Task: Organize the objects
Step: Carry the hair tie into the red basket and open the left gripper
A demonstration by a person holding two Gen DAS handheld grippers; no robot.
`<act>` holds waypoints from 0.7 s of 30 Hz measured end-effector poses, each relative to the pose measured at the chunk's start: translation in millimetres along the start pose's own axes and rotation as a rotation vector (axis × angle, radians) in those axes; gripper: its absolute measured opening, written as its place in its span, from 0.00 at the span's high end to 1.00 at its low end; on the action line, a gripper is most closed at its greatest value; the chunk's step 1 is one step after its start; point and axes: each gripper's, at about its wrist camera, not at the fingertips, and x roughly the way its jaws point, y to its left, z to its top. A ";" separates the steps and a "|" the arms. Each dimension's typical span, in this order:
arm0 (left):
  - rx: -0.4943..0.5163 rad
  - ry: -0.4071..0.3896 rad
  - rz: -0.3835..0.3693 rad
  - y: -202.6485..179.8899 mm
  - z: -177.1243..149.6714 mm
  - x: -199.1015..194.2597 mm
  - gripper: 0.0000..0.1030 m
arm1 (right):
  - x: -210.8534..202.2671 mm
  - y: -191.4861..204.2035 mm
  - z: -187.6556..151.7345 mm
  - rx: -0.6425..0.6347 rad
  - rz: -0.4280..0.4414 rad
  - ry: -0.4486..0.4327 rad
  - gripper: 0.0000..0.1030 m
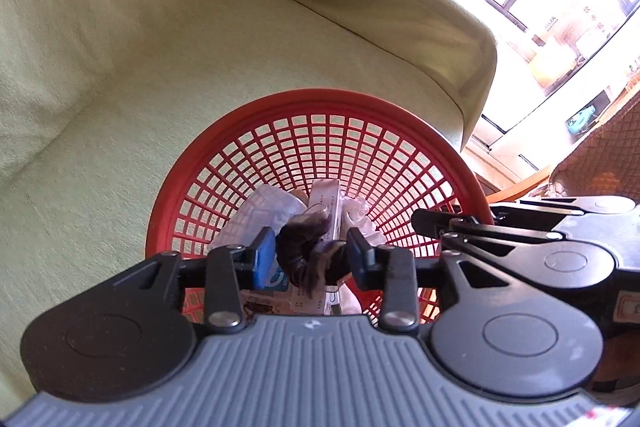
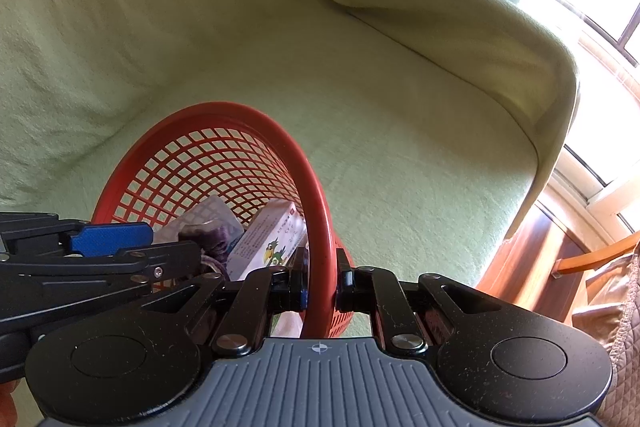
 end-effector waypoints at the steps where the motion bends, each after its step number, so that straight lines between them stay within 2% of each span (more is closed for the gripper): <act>1: -0.007 0.000 -0.002 1.5 -0.1 -1.3 0.63 | -0.5 0.2 -1.1 0.002 -0.001 0.000 0.92; 3: -0.011 -0.009 0.004 4.0 -0.8 -5.1 0.59 | -0.8 -0.6 -1.4 0.006 0.001 0.000 0.92; 10: -0.035 -0.027 0.049 29.2 -11.7 -28.9 0.57 | -0.4 -2.3 -2.3 0.014 -0.001 0.000 0.92; 16: -0.070 -0.032 0.170 77.5 -43.2 -55.6 0.50 | -0.1 -3.9 -2.8 0.034 -0.005 0.000 0.92; 21: -0.186 -0.002 0.284 137.0 -78.5 -72.6 0.50 | -1.3 -3.8 -3.7 0.046 -0.009 0.002 0.92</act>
